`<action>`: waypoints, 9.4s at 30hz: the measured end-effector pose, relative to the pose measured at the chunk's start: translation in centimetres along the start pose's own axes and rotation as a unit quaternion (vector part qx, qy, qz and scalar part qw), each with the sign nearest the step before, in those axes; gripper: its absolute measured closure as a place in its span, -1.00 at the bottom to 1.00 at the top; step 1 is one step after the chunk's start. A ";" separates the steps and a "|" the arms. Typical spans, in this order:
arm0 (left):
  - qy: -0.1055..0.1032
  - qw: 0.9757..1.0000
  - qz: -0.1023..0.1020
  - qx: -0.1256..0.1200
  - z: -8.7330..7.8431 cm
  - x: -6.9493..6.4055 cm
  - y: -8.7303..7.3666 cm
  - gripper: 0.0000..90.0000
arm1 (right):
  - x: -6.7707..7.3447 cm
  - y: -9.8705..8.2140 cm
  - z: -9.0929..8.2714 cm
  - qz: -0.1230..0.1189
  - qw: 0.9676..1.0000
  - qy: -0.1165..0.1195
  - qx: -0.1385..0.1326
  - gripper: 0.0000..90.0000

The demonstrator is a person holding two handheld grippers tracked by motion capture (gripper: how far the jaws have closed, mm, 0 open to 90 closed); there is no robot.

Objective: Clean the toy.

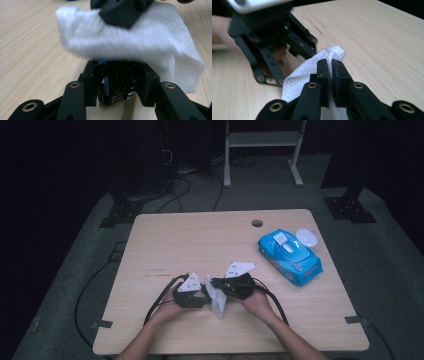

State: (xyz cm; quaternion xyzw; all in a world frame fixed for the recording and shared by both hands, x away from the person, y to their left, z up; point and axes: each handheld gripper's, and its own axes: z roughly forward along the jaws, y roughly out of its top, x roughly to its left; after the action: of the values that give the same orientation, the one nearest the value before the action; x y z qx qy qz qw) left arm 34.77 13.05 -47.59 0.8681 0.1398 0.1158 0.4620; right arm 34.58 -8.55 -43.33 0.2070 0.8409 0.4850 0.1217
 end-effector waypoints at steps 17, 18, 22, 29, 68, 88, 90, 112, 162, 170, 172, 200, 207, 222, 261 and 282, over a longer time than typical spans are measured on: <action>0.001 1.000 0.001 -0.002 0.0 -0.1 0.0 0.27 | 0.8 0.5 0.7 0.000 1.000 0.018 -0.003 0.90; 0.001 1.000 0.001 -0.001 0.0 -0.1 0.0 0.27 | 0.5 0.3 0.4 0.003 1.000 0.013 -0.002 0.90; 0.004 1.000 0.006 0.001 0.0 -0.1 0.0 0.27 | -1.1 -0.8 -1.3 0.013 1.000 -0.021 0.001 0.90; 0.004 1.000 0.008 0.002 0.0 -0.1 0.0 0.27 | -1.2 -1.4 -2.0 0.030 0.999 -0.024 -0.008 0.90; 0.006 1.000 0.013 0.002 0.0 -0.1 -0.1 0.26 | -2.6 -2.9 -4.5 0.032 0.998 -0.060 -0.011 0.90; 0.007 1.000 0.015 0.002 -0.1 -0.1 0.0 0.26 | -2.7 -3.0 -4.7 0.035 0.998 -0.049 -0.012 0.90; 0.007 1.000 0.014 0.001 -0.1 -0.1 0.0 0.26 | -3.0 -3.1 -4.9 0.039 0.998 -0.053 -0.012 0.90; 0.008 1.000 0.024 0.005 -0.1 -0.2 0.0 0.26 | -3.8 -3.9 -6.0 0.066 0.996 -0.061 -0.021 0.90; 0.019 0.999 0.023 0.018 -1.2 0.7 -0.6 0.26 | -6.5 -7.3 -3.5 0.167 0.984 -0.055 0.017 0.91; 0.019 0.999 0.025 0.020 -1.3 0.7 -0.6 0.26 | -6.3 -6.3 -4.4 0.154 0.986 -0.056 -0.010 0.91; 0.019 0.999 0.025 0.020 -1.3 0.7 -0.6 0.26 | -6.3 -6.8 -3.9 0.158 0.986 -0.058 0.005 0.91; 0.018 0.999 0.025 0.026 -1.0 0.7 -0.7 0.24 | -6.3 -6.8 -3.8 0.167 0.984 -0.060 0.022 0.91; 0.017 0.999 0.028 0.028 -1.0 0.7 -0.8 0.25 | -6.0 -6.2 -3.9 0.160 0.985 -0.063 0.012 0.91; 0.017 0.999 0.030 0.029 -1.0 0.7 -0.8 0.25 | -5.9 -5.7 -4.2 0.158 0.985 -0.063 0.002 0.91; 0.028 0.999 0.023 0.025 -0.1 0.6 -0.2 0.29 | -3.2 -3.2 -4.0 0.097 0.994 -0.050 -0.029 0.91; 0.048 0.994 0.036 -0.092 -2.8 -0.5 2.1 0.27 | -3.1 -3.3 -4.0 0.102 0.993 -0.049 -0.021 0.91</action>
State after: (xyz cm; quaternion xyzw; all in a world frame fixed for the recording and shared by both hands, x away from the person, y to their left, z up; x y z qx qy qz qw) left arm 33.66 13.94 -44.38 0.8197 0.1194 0.1859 0.5285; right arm 34.95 -14.48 -44.18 0.3123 0.7982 0.5016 0.1173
